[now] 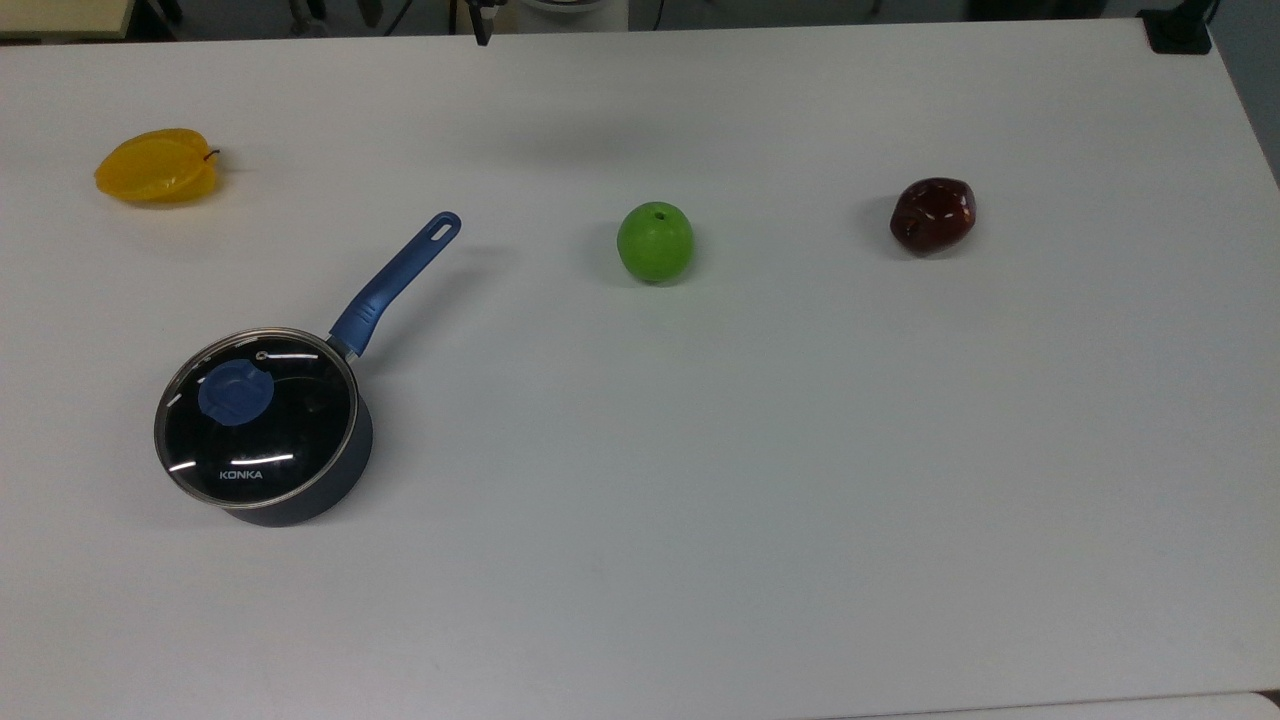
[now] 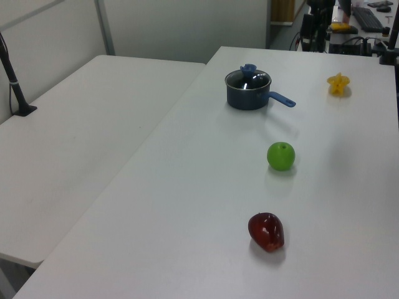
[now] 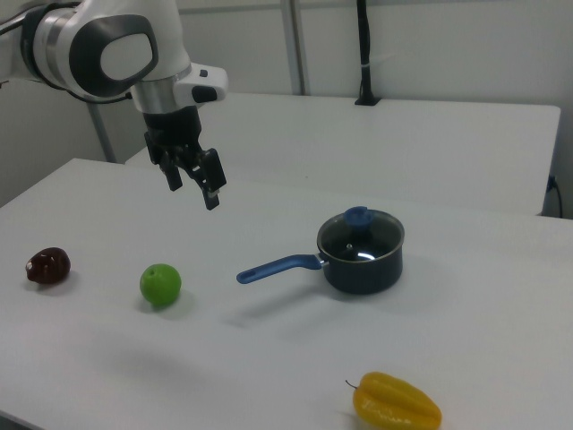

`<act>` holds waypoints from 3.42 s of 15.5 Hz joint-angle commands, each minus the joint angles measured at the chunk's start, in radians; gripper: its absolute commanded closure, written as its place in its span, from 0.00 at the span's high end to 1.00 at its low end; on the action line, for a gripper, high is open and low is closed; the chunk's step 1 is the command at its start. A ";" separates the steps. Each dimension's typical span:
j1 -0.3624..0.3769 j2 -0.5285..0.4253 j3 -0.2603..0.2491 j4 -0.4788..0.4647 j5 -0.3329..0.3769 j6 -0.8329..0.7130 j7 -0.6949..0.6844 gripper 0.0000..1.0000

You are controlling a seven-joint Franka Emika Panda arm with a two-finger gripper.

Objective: Open lid

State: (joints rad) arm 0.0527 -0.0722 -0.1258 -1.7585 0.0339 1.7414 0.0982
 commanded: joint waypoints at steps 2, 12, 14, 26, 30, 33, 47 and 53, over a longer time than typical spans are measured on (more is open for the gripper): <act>-0.022 0.005 -0.017 0.004 0.003 0.013 -0.008 1.00; -0.059 0.049 -0.044 0.048 0.066 0.087 0.020 0.96; -0.073 0.087 -0.044 0.069 0.084 0.145 0.063 0.94; -0.154 0.512 -0.048 0.310 0.057 0.581 0.350 0.93; -0.168 0.577 -0.049 0.330 0.057 0.708 0.373 0.92; -0.168 0.594 -0.049 0.333 0.057 0.780 0.387 0.92; -0.126 0.640 -0.044 0.320 0.040 0.773 0.193 0.94; -0.125 0.655 -0.045 0.320 0.012 0.773 0.180 0.81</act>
State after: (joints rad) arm -0.0791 0.5757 -0.1634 -1.4407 0.0840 2.5152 0.2991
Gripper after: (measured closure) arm 0.070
